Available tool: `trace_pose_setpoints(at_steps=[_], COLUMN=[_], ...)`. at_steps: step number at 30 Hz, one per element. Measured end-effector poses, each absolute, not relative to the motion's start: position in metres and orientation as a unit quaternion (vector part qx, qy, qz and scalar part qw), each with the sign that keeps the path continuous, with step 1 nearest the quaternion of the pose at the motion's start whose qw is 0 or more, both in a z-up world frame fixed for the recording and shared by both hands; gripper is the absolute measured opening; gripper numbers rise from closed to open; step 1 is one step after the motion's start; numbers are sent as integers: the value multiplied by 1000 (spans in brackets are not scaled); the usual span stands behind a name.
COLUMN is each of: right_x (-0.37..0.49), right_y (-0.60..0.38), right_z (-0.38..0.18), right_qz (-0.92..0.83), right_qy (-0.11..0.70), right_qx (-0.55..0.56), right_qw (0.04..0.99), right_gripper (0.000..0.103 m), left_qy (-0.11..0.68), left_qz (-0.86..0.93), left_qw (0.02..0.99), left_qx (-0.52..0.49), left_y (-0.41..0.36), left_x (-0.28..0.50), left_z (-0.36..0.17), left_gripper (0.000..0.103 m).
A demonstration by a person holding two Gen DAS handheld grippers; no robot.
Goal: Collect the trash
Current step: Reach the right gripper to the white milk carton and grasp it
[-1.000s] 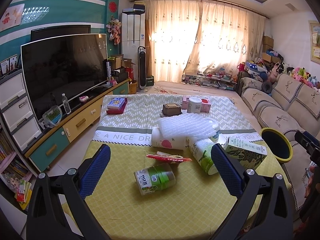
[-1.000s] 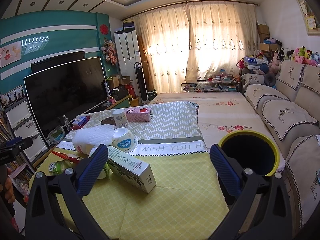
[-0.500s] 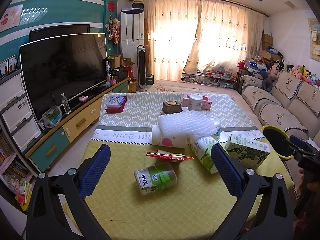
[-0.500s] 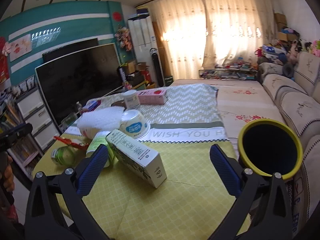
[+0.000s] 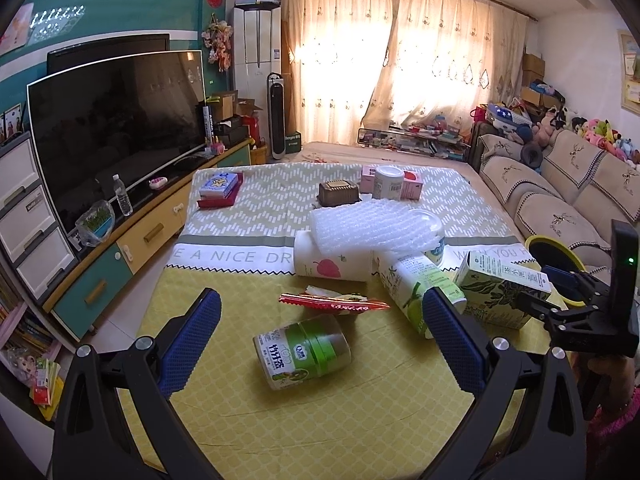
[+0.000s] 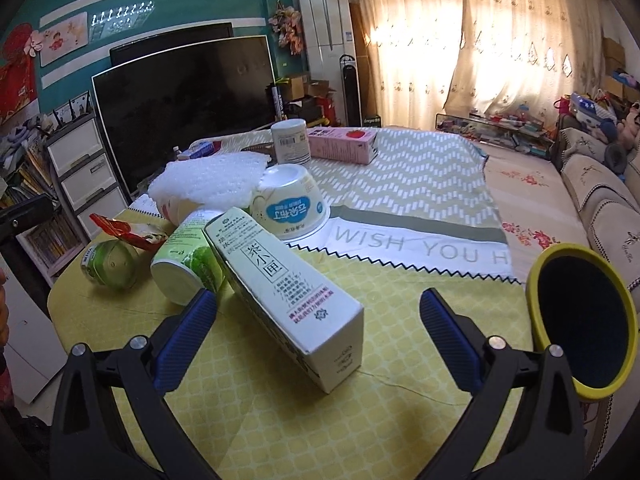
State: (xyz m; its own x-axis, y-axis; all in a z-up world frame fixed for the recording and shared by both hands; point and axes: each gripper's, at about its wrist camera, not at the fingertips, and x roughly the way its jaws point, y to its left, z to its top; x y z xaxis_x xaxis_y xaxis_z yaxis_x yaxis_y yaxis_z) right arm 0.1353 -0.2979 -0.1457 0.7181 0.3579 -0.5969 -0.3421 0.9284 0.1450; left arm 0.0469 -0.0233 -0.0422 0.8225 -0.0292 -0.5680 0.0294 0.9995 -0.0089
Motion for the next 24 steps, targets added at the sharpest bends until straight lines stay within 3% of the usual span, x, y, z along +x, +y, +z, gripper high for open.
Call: trace_pose_setpoints(at_steps=[6, 8, 17, 24], right_x=[140, 140, 127, 123], right_y=[-294, -292, -285, -284], right_z=[-148, -148, -152, -166], right_qz=[220, 227, 265, 255], right_qy=[331, 335, 348, 363], right_qx=[18, 20, 33, 48], right_qw=[918, 914, 898, 895], right_gripper=[93, 76, 34, 43], left_qy=[300, 301, 304, 307], left_qz=[-15, -15, -17, -20], left_qw=[954, 954, 953, 951], left_qx=[-2, -1, -2, -1], left_y=[-23, -23, -24, -24], left_x=[50, 51, 51, 51], left_z=[-44, -45, -47, -49], left_gripper=[99, 99, 99, 99])
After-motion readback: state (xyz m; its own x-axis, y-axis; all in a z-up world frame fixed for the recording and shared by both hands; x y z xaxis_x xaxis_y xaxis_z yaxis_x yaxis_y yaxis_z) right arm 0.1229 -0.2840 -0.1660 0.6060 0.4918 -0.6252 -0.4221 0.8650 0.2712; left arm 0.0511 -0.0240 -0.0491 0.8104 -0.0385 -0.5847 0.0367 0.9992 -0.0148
